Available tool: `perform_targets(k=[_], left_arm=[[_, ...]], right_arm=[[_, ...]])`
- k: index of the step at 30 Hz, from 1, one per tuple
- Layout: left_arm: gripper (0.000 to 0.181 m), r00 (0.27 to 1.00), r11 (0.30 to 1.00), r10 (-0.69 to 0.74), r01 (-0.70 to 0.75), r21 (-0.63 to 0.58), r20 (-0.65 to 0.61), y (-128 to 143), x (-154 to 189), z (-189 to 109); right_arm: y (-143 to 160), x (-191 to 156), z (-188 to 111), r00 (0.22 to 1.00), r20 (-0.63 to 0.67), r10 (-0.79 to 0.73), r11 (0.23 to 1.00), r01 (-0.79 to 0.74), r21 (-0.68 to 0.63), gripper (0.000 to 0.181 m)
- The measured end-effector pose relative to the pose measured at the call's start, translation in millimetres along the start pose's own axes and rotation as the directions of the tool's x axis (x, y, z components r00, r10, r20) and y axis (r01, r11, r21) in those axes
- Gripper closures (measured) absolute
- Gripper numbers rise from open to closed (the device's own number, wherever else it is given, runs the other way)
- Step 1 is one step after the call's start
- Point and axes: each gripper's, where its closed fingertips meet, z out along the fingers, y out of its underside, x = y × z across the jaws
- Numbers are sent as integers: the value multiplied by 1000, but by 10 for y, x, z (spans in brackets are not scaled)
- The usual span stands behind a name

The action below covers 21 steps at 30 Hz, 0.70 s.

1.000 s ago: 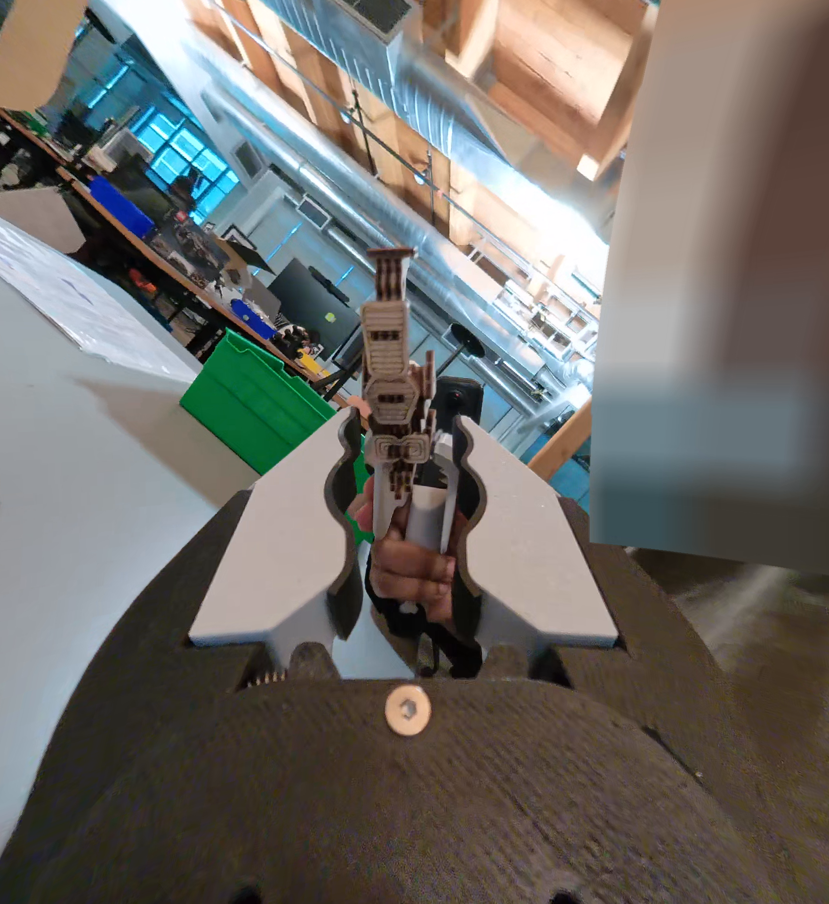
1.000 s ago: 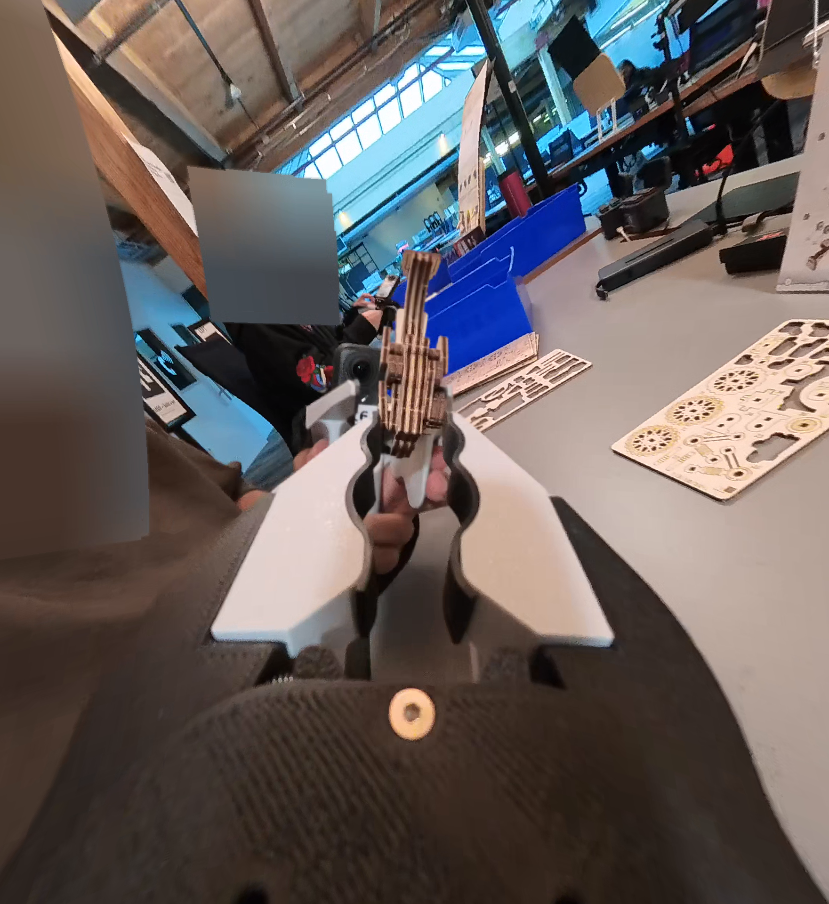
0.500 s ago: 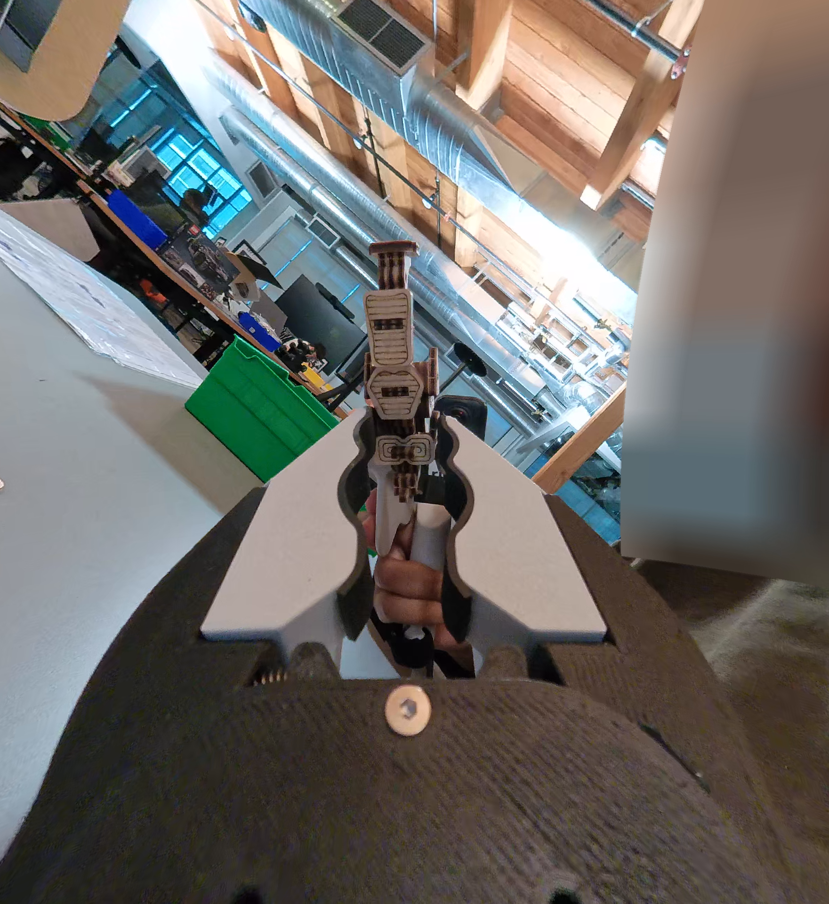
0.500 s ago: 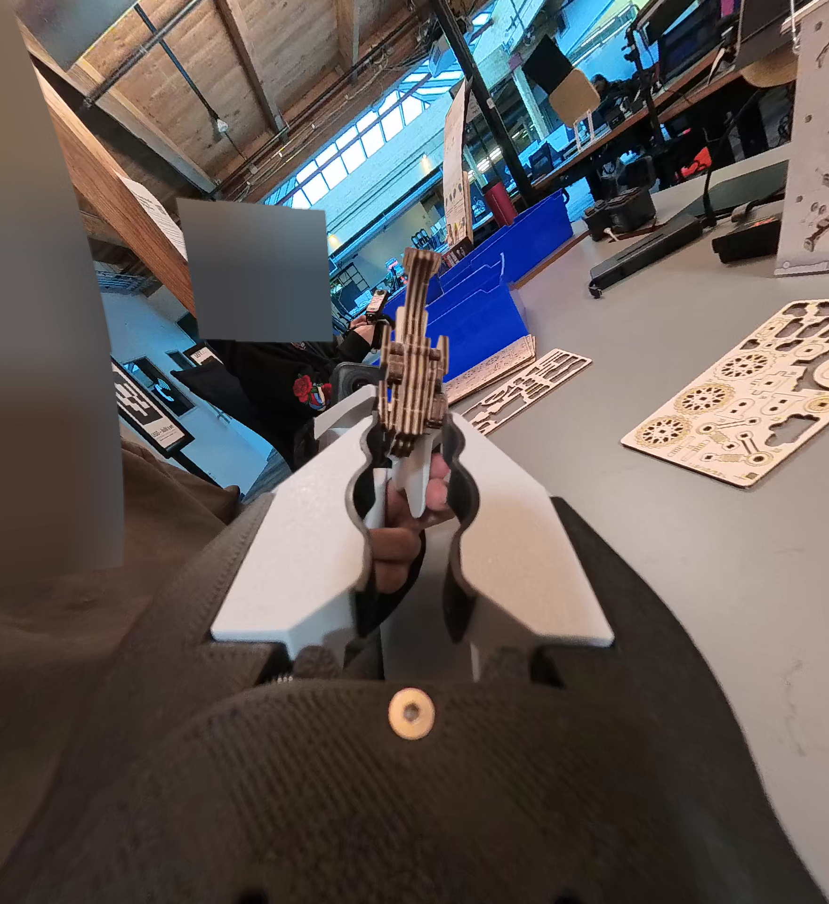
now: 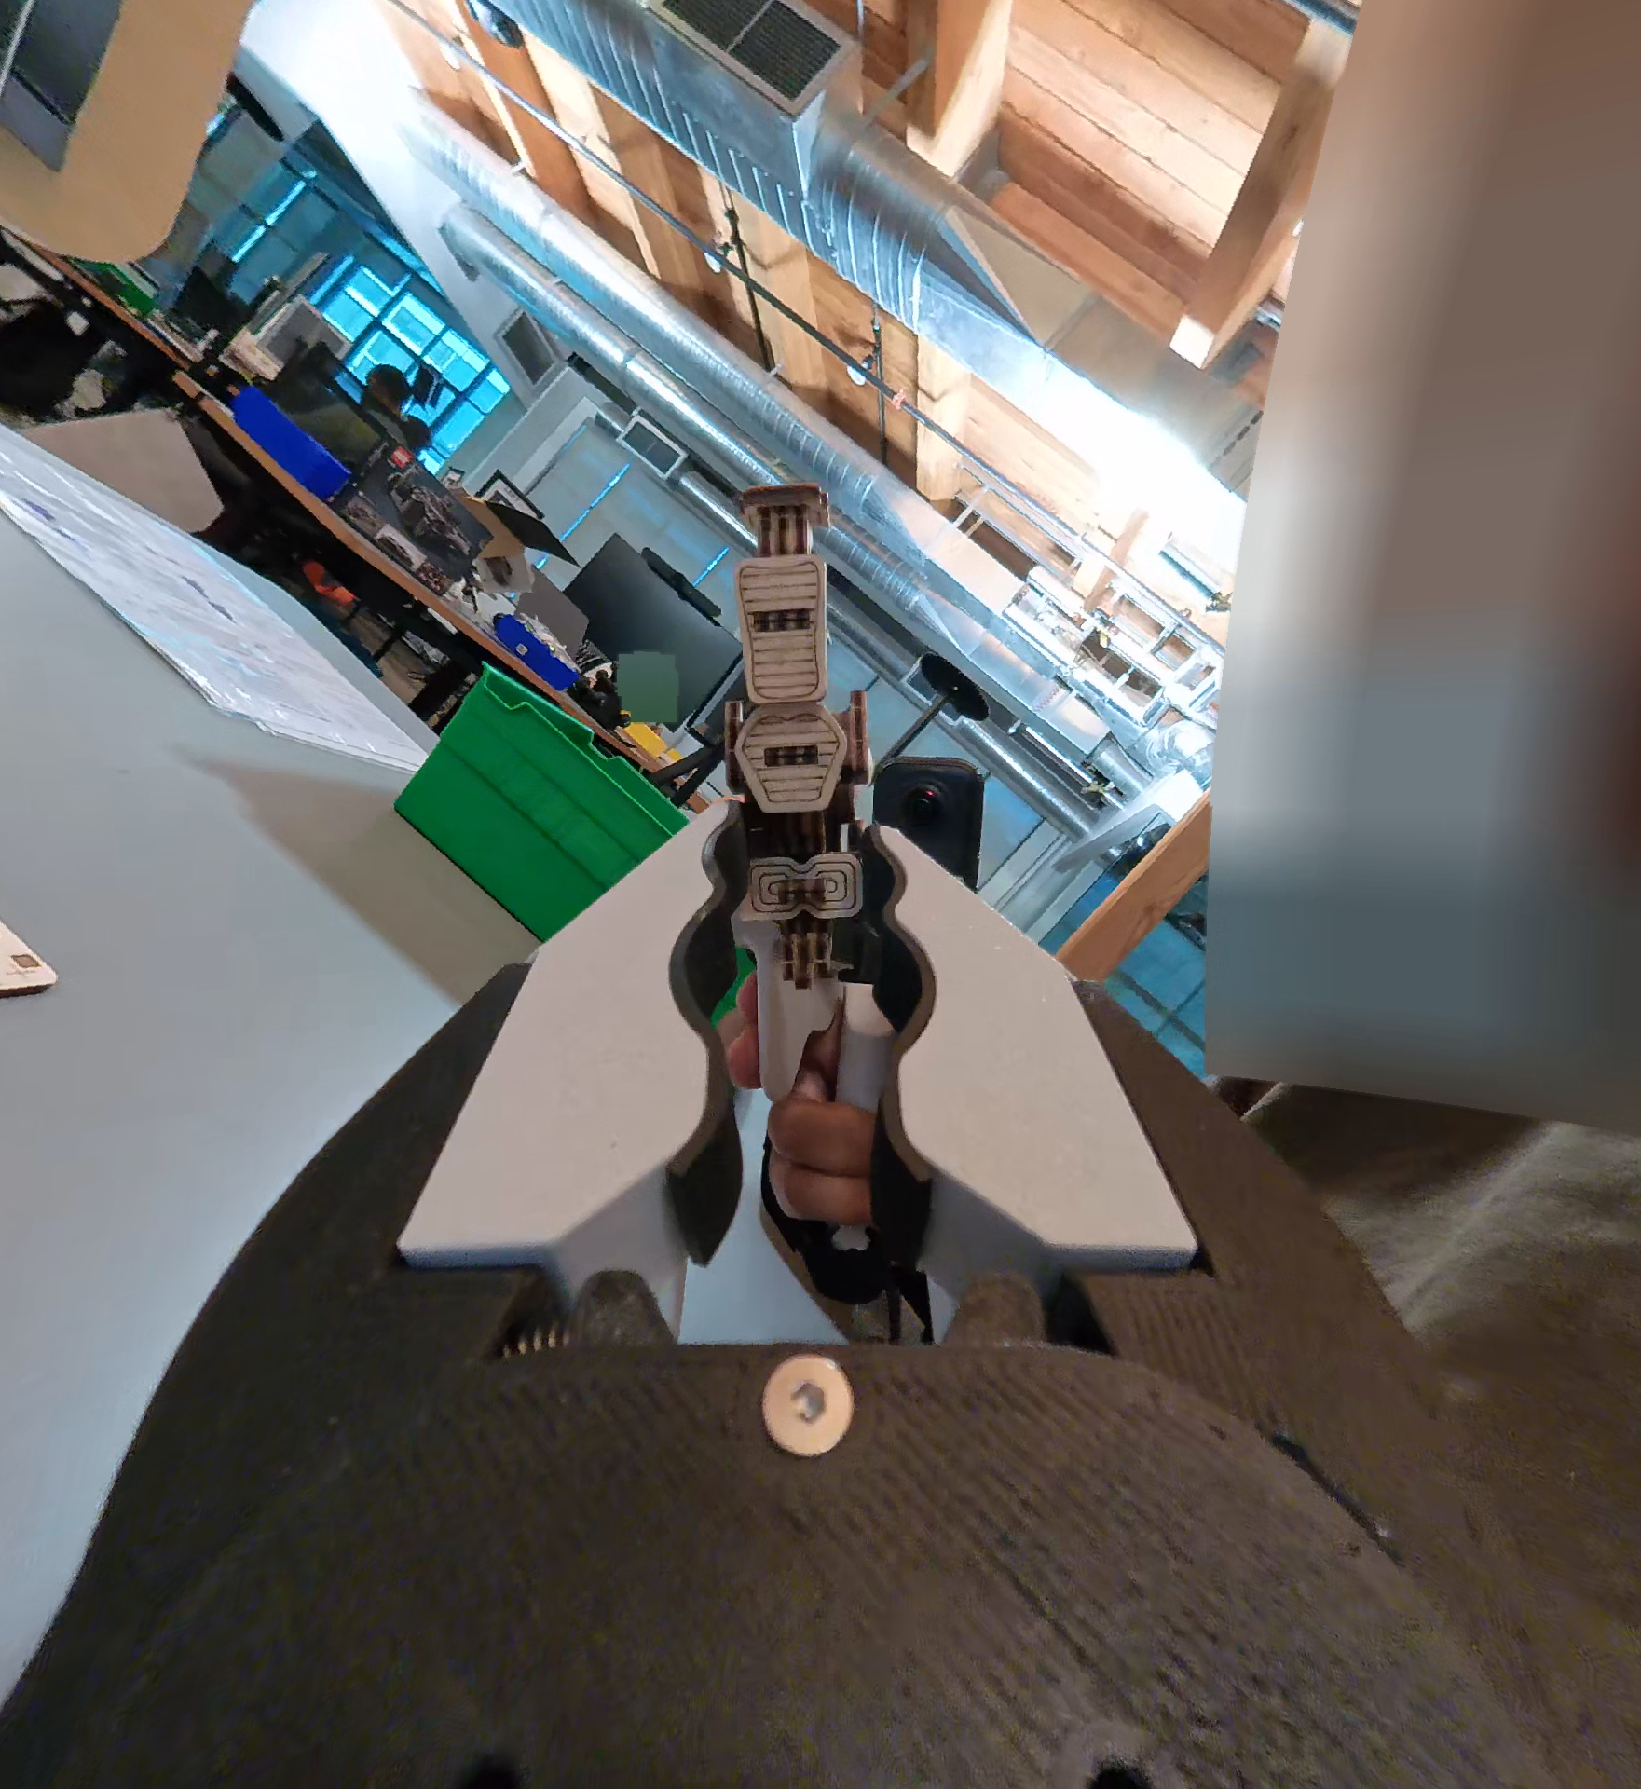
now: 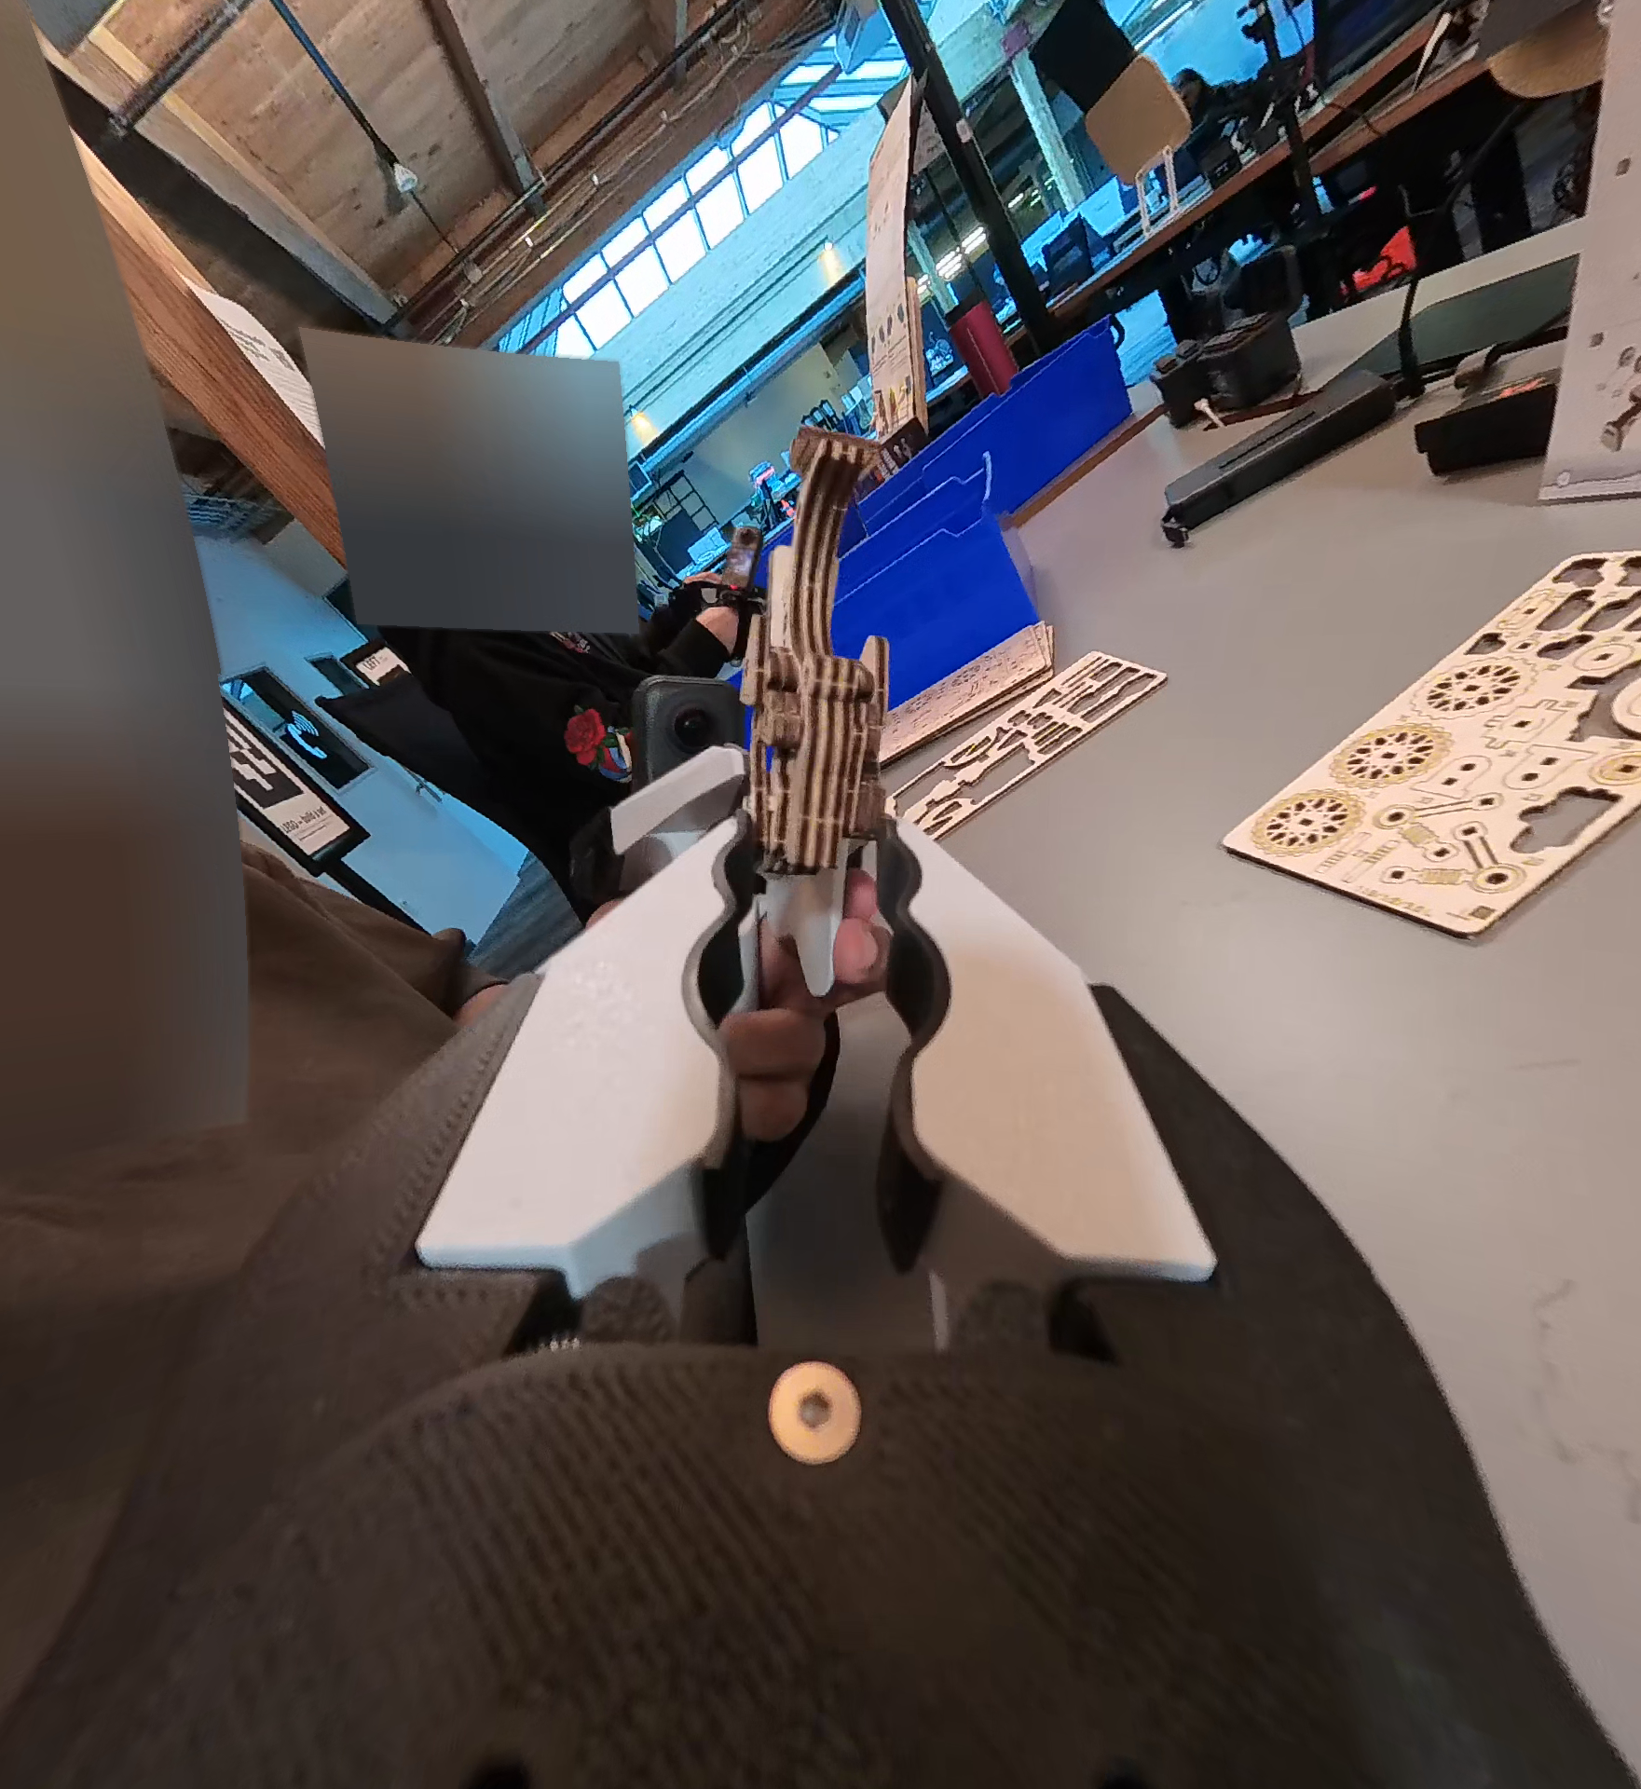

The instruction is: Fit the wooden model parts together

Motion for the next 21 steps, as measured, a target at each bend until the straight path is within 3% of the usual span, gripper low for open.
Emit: perform_targets(k=[17,21], left_arm=[[161,998,1000,19,-18,-8,52,24,-66,-20],[162,998,999,42,-42,-21,46,40,-26,-13]], right_arm=[[45,49,12,1000,-13,6,999,-7,-35,157],[33,24,-7,998,-8,-68,997,68,-37,157]])
